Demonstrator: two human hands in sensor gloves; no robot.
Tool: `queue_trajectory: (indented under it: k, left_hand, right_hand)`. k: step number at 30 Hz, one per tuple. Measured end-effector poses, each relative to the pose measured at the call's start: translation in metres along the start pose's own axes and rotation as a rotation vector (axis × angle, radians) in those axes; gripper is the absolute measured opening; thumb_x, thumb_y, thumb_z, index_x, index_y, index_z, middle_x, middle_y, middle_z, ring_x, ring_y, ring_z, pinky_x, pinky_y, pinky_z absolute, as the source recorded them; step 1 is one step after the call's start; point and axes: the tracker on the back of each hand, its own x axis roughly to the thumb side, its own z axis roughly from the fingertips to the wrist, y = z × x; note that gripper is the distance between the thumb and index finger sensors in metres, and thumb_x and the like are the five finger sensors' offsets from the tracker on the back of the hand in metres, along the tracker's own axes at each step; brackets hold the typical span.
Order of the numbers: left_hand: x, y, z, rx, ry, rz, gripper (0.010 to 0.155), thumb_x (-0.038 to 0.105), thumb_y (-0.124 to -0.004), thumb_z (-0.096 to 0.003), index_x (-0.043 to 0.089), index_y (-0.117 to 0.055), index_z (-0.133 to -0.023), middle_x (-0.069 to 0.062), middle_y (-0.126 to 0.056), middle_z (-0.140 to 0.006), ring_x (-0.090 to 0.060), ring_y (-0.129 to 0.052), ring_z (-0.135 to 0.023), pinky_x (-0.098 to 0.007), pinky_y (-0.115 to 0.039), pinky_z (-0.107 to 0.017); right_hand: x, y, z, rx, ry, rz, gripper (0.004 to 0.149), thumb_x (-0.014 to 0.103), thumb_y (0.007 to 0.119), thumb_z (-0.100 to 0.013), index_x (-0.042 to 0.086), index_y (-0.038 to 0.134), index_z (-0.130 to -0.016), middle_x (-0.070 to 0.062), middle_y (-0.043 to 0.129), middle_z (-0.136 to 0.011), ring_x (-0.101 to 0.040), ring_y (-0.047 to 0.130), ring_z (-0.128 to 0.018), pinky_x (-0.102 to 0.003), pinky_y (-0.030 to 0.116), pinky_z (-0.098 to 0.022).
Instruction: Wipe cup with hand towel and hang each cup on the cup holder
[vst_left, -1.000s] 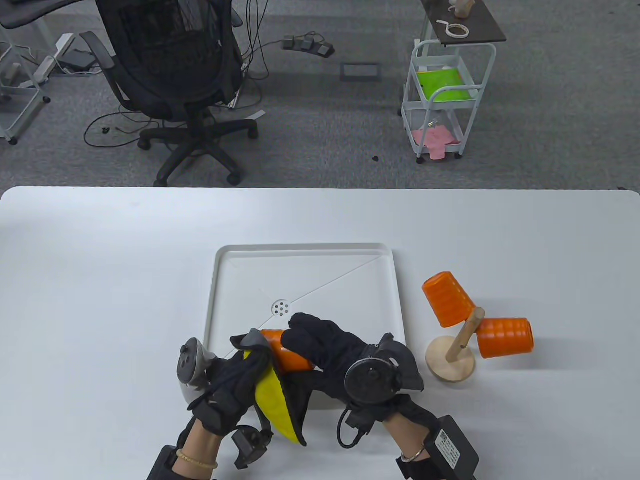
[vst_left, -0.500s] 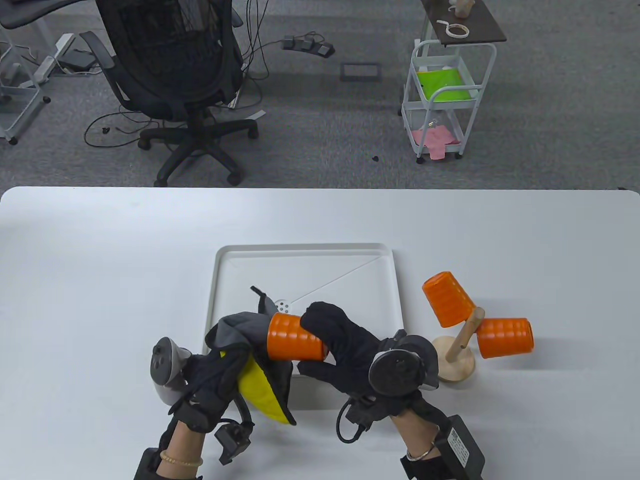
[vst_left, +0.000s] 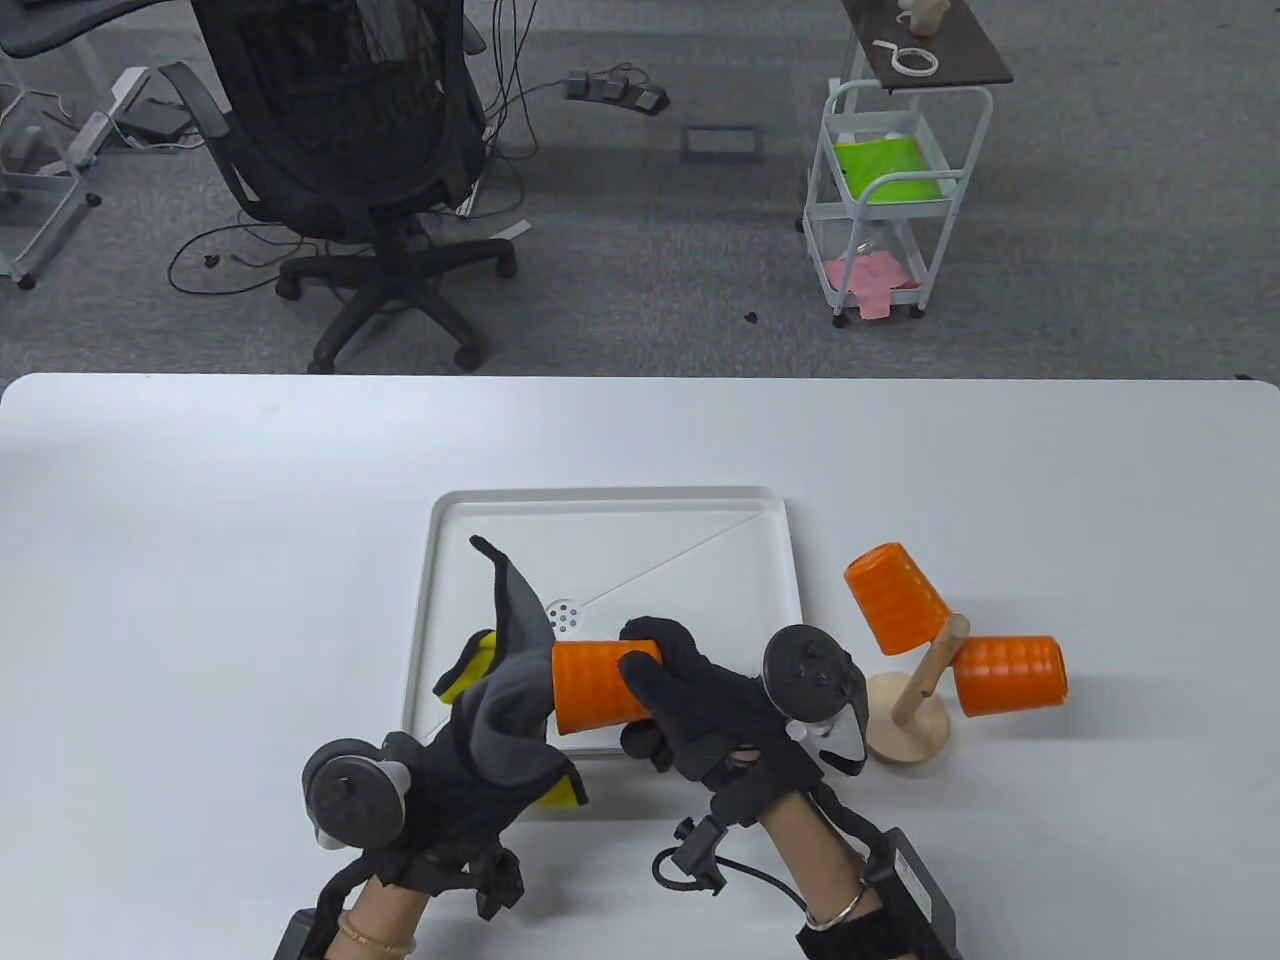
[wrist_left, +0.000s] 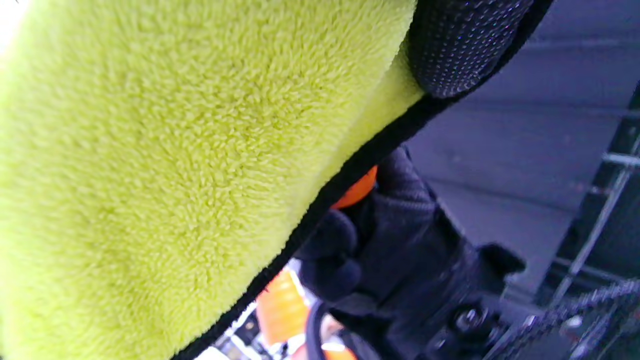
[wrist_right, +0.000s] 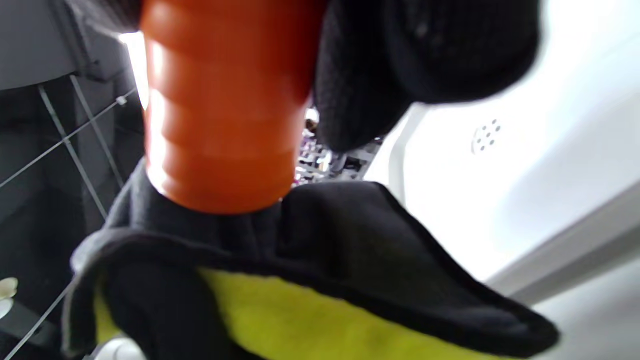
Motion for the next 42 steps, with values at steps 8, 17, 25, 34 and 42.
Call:
queue_trajectory:
  k: [8, 17, 25, 34, 42]
  left_hand:
    - [0.014, -0.024, -0.005, -0.122, -0.074, -0.079, 0.066, 0.06, -0.07, -0.0584, 0.032, -0.047, -0.114, 0.012, -0.063, -0.122, -0.005, -0.056, -0.113, -0.055, -0.052, -0.081]
    - [-0.001, -0.021, -0.004, -0.071, 0.005, 0.394, 0.063, 0.059, -0.067, -0.0609, 0.027, -0.052, -0.113, 0.008, -0.069, -0.119, -0.008, -0.06, -0.11, -0.055, -0.057, -0.077]
    - [-0.019, -0.011, -0.003, -0.04, 0.067, 0.808, 0.061, 0.058, -0.064, -0.0641, 0.018, -0.06, -0.11, 0.0, -0.079, -0.111, -0.015, -0.071, -0.101, -0.058, -0.058, -0.071]
    - [-0.03, -0.002, 0.001, 0.02, 0.116, 0.85, 0.063, 0.058, -0.062, -0.0649, 0.015, -0.057, -0.112, -0.004, -0.078, -0.111, -0.021, -0.072, -0.101, -0.06, -0.06, -0.069]
    - [-0.021, 0.005, 0.004, 0.117, 0.073, 0.593, 0.071, 0.06, -0.063, -0.0644, 0.033, -0.027, -0.119, 0.006, -0.042, -0.13, -0.024, -0.039, -0.118, -0.063, -0.05, -0.075]
  right_hand:
    - [-0.004, 0.01, -0.003, 0.18, 0.082, 0.004, 0.085, 0.07, 0.051, -0.056, -0.001, 0.062, -0.102, -0.022, 0.09, -0.062, -0.022, 0.098, -0.025, -0.032, 0.086, -0.013]
    - [0.014, 0.027, -0.001, 0.18, -0.154, 0.272, 0.081, 0.072, 0.05, -0.055, 0.017, 0.042, -0.113, -0.017, 0.076, -0.089, -0.026, 0.093, -0.052, -0.036, 0.084, -0.036]
    - [0.029, 0.036, 0.005, 0.176, -0.419, 0.514, 0.071, 0.05, 0.075, -0.054, 0.048, 0.032, -0.11, -0.008, 0.038, -0.121, -0.038, 0.064, -0.098, -0.05, 0.066, -0.071]
    - [0.046, 0.038, 0.019, 0.005, -0.592, 0.963, 0.076, 0.037, 0.085, -0.05, 0.054, 0.031, -0.102, -0.001, 0.029, -0.121, -0.037, 0.058, -0.106, -0.053, 0.061, -0.079]
    - [0.037, 0.005, 0.015, -0.12, -0.468, 0.494, 0.074, 0.048, 0.079, -0.054, 0.044, 0.031, -0.11, -0.014, 0.035, -0.118, -0.037, 0.067, -0.095, -0.051, 0.068, -0.069]
